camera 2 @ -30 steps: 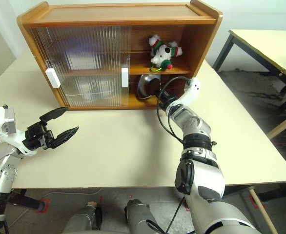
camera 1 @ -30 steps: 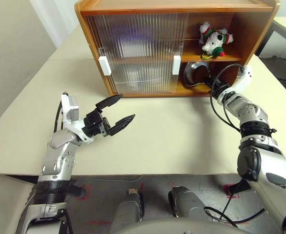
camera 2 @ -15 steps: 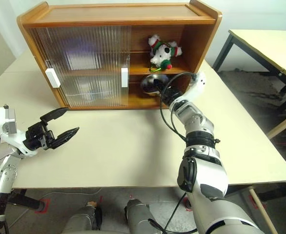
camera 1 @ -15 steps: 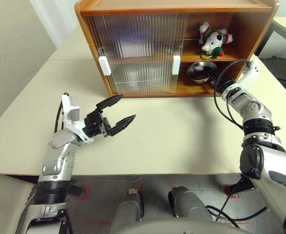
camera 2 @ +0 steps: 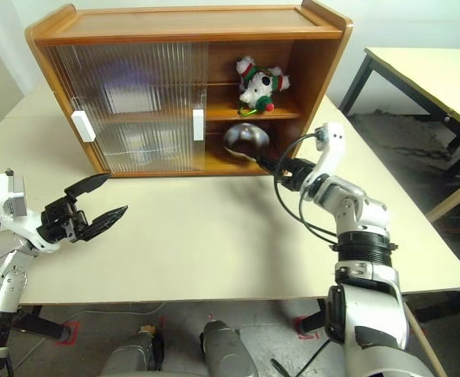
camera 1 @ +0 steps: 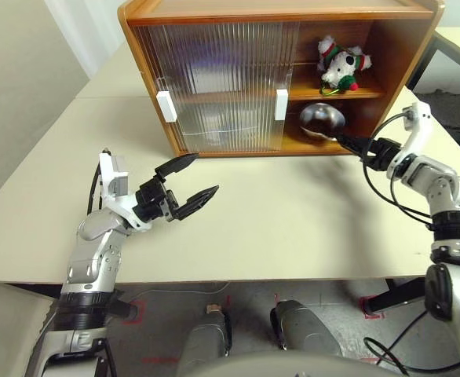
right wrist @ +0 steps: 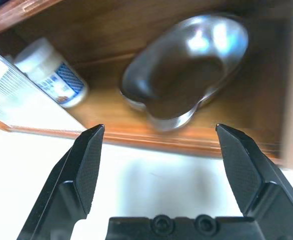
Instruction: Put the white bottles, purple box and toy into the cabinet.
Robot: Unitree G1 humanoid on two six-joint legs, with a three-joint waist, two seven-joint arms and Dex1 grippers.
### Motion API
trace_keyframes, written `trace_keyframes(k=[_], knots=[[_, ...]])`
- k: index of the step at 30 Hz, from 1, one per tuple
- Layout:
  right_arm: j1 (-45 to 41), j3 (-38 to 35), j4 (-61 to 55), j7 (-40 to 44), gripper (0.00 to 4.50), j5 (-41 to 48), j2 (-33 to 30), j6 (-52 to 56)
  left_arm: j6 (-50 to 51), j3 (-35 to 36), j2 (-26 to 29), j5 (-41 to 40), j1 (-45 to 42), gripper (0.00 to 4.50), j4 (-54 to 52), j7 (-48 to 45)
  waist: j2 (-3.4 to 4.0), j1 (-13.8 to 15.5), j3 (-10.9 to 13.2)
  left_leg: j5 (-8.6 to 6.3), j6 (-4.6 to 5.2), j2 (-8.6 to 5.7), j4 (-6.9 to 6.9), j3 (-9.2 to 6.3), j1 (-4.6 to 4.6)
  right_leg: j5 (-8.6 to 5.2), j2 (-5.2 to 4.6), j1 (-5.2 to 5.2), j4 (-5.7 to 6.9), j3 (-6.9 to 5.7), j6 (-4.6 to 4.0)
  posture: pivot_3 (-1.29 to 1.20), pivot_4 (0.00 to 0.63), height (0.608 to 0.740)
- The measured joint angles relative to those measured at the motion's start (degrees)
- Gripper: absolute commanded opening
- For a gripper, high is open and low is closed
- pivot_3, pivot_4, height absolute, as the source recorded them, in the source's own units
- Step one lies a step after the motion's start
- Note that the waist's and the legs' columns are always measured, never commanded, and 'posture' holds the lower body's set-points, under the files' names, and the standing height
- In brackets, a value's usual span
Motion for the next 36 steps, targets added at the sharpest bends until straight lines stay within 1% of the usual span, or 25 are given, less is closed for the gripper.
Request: trace_keyframes(k=[3, 5, 7, 10, 11, 12, 14, 15, 18, 19, 20, 21, 23, 27, 31, 36], knots=[[0.28, -0.06, -1.05, 0.1, 4.47, 0.0, -0.06, 0.61, -0.01, 0.0, 0.0, 0.0, -0.16, 4.5, 0.01, -0.05, 0.0, -0.14, 0.0, 0.0, 0.0, 0.0, 0.0, -0.01, 0.01, -0.07, 0.01, 0.0, 0.0, 0.0, 0.16, -0.25, 0.059, 0.74], [1.21, 0.01, -3.49, 1.6, 4.47, 0.88, 0.06, 2.07, -0.01, 0.0, 0.03, 0.0, -0.23, 4.5, 0.06, -0.06, 0.0, -0.15, 0.0, 0.01, 0.0, 0.0, 0.0, -0.01, 0.0, -0.08, 0.01, -0.01, 0.0, -0.01, 0.17, -0.25, 0.059, 0.74], [2.8, 0.17, -8.91, 4.99, 4.47, 3.9, 0.52, 5.09, -0.01, 0.06, 0.1, -0.01, -0.25, 4.5, 0.09, -0.08, 0.0, -0.17, 0.0, 0.02, -0.02, 0.0, 0.0, 0.0, -0.01, -0.12, 0.04, -0.02, 0.0, -0.02, 0.21, -0.24, 0.059, 0.74], [3.1, 0.37, -16.08, 9.24, 4.47, 8.18, 1.86, 7.12, -0.02, 0.1, 0.15, -0.01, -0.35, 4.5, 0.1, -0.08, 0.0, -0.32, 0.0, 0.07, -0.06, -0.04, 0.0, 0.0, -0.01, -0.33, 0.07, -0.01, 0.0, -0.01, 0.51, -0.25, 0.059, 0.74], [3.09, 0.3, -18.41, 9.58, 4.3, 9.34, 2.39, 7.56, -0.03, 0.17, 0.21, -0.02, -0.33, 4.5, 0.09, -0.09, -0.01, -0.29, 0.0, 0.09, -0.07, -0.04, 0.0, -0.01, -0.02, -0.34, 0.07, 0.0, 0.0, -0.01, 0.49, -0.24, 0.06, 0.74], [3.1, 0.28, -20.2, 9.55, 4.09, 10.27, 3.05, 7.98, -0.03, 0.23, 0.29, -0.02, -0.3, 4.5, 0.1, -0.09, -0.04, -0.29, -0.02, 0.1, -0.06, -0.04, 0.01, -0.03, -0.02, -0.34, 0.07, 0.01, 0.0, 0.0, 0.47, -0.24, 0.06, 0.74], [3.16, 0.31, -23.49, 8.53, 3.44, 12.22, 5.19, 9.44, -0.06, 0.37, 0.65, -0.02, -0.06, 4.5, 0.1, -0.11, -0.05, -0.3, -0.03, 0.1, -0.06, -0.04, 0.01, -0.04, -0.02, -0.28, 0.06, 0.0, 0.0, 0.0, 0.35, -0.25, 0.061, 0.74], [3.34, 0.34, -24.96, 7.99, 3.07, 12.95, 6.16, 10.12, -0.07, 0.47, 0.7, -0.03, -0.01, 4.5, 0.1, -0.12, -0.04, -0.3, -0.03, 0.1, -0.06, -0.04, 0.01, -0.05, -0.02, -0.12, 0.06, -0.01, 0.0, 0.0, 0.05, -0.24, 0.061, 0.74], [3.45, 0.55, -29.18, 6.09, 1.97, 15.51, 9.65, 11.59, -0.12, 0.82, 0.77, -0.03, 0.27, 4.5, 0.1, -0.12, -0.04, -0.31, -0.03, 0.1, -0.05, -0.04, -0.01, -0.06, -0.02, -0.12, 0.07, -0.03, 0.0, 0.0, 0.01, -0.24, 0.061, 0.74], [3.4, 0.55, -30.92, 5.23, 1.67, 17.45, 11.8, 12.38, -0.13, 0.93, 0.77, -0.03, 0.33, 4.5, 0.11, -0.1, -0.04, -0.3, -0.03, 0.1, -0.05, -0.04, -0.01, -0.07, -0.02, -0.13, 0.08, -0.04, 0.0, -0.02, 0.01, -0.23, 0.061, 0.74], [3.25, 0.68, -32.15, 4.58, 1.25, 18.98, 13.34, 13.04, -0.14, 0.93, 0.77, -0.02, 0.33, 4.5, 0.1, -0.11, -0.05, -0.3, -0.03, 0.1, -0.05, -0.04, -0.02, -0.07, -0.02, -0.14, 0.08, -0.05, 0.01, -0.02, 0.01, -0.23, 0.06, 0.74], [2.84, 0.67, -33.14, 3.36, 0.93, 20.06, 14.74, 13.57, -0.14, 0.94, 0.77, -0.02, 0.33, 4.5, 0.1, -0.08, -0.04, -0.28, -0.03, 0.1, -0.06, -0.04, -0.02, -0.08, -0.02, -0.14, 0.08, -0.05, 0.0, -0.02, 0.01, -0.22, 0.06, 0.74], [2.2, 0.83, -34.43, 1.24, 0.07, 21.23, 16.11, 13.8, -0.16, 0.94, 0.77, -0.02, 0.34, 4.5, 0.1, -0.06, -0.06, -0.21, -0.04, 0.1, -0.06, -0.05, -0.01, -0.09, -0.02, -0.11, 0.07, -0.04, 0.0, -0.01, -0.03, -0.22, 0.06, 0.74], [1.89, 3.11, -34.63, -2.75, 0.03, 20.21, 18.98, 13.33, -0.2, 1.27, 0.77, -0.02, 0.57, 4.5, 0.09, 0.06, -0.08, -0.04, -0.05, 0.1, -0.06, -0.05, -0.02, -0.12, -0.03, -0.04, 0.06, -0.11, 0.01, -0.01, -0.16, -0.22, 0.062, 0.74], [-0.1, 5.19, -33.31, -8.06, 0.03, 16.53, 22.39, 10.97, -0.25, 1.3, 0.69, 0.0, 0.64, 4.5, 0.02, 0.29, -0.08, -0.11, -0.05, 0.09, -0.07, -0.04, -0.08, -0.14, -0.06, 0.04, 0.06, -0.25, 0.04, -0.01, -0.28, -0.22, 0.056, 0.74], [-0.81, 7.11, -31.29, -11.32, 0.03, 14.03, 25.52, 8.28, -0.51, 1.3, 0.45, 0.03, 0.64, 4.5, 0.03, 0.66, -0.07, -0.06, -0.07, 0.09, -0.08, -0.03, -0.13, -0.17, -0.06, 0.03, 0.07, -0.3, 0.04, -0.04, -0.31, -0.21, 0.044, 0.74]])
